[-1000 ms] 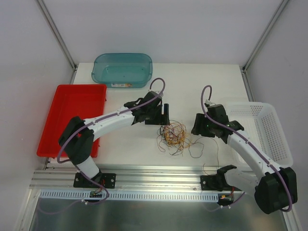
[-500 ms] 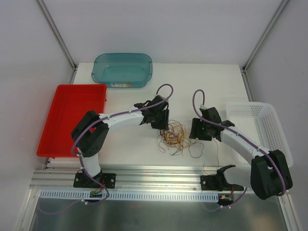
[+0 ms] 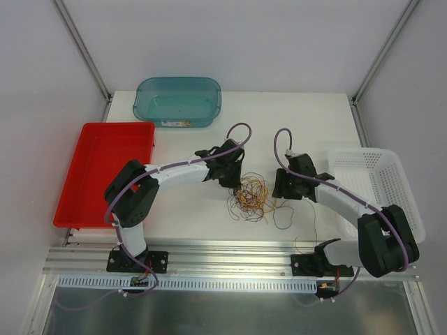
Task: Untangle the cables
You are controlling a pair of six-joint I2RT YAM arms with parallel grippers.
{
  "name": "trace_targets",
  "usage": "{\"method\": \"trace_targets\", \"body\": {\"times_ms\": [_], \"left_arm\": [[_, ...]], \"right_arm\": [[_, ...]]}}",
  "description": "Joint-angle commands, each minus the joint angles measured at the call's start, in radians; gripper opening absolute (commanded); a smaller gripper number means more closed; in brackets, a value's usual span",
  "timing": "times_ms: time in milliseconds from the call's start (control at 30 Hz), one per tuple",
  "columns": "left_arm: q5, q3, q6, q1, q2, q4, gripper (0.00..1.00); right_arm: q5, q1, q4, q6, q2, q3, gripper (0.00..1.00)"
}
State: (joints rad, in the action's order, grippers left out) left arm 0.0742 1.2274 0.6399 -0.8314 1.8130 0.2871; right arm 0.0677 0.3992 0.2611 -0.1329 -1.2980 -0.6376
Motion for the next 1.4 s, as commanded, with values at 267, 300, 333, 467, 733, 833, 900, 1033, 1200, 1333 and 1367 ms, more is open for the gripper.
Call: {"method": "trace_targets", "body": {"times_ms": [267, 300, 333, 467, 733, 833, 900, 1033, 1200, 1333, 1367], "left_arm": [[-0.017, -0.040, -0.022, -0.002, -0.026, -0.006, 0.01], [-0.019, -0.042, -0.023, -0.002, -0.027, -0.006, 0.01], [-0.020, -0.043, -0.023, -0.002, -0.029, -0.006, 0.00], [-0.025, -0.048, -0.025, -0.002, -0.030, 0.000, 0.00], [-0.039, -0.068, -0.023, 0.002, -0.058, 0.012, 0.00], [-0.039, -0.066, -0.022, 0.003, -0.061, 0.017, 0.00], [-0.042, -0.063, -0.022, 0.003, -0.061, 0.018, 0.00], [-0.051, -0.060, -0.019, 0.003, -0.063, 0.023, 0.00], [-0.053, -0.052, -0.017, 0.005, -0.057, 0.030, 0.00], [-0.070, -0.055, -0.020, 0.014, -0.067, 0.046, 0.00], [-0.070, -0.060, -0.022, 0.021, -0.075, 0.050, 0.00]], "right_arm": [[0.037, 0.006, -0.106, 0.004, 0.054, -0.030, 0.45], [0.038, 0.004, -0.106, 0.006, 0.055, -0.031, 0.45], [0.047, 0.004, -0.112, 0.009, 0.058, -0.031, 0.45], [0.072, 0.004, -0.128, 0.016, 0.069, -0.031, 0.44], [0.089, 0.004, -0.174, 0.021, 0.013, -0.022, 0.43], [0.122, 0.006, -0.195, 0.021, -0.033, -0.022, 0.43], [0.161, 0.006, -0.213, 0.026, -0.056, -0.020, 0.43], [0.193, 0.023, -0.220, 0.038, -0.069, -0.020, 0.43], [0.178, 0.024, -0.230, 0.041, -0.063, -0.013, 0.33], [0.141, 0.023, -0.215, 0.050, -0.040, -0.023, 0.11], [0.133, 0.023, -0.208, 0.062, -0.031, -0.028, 0.07]]}}
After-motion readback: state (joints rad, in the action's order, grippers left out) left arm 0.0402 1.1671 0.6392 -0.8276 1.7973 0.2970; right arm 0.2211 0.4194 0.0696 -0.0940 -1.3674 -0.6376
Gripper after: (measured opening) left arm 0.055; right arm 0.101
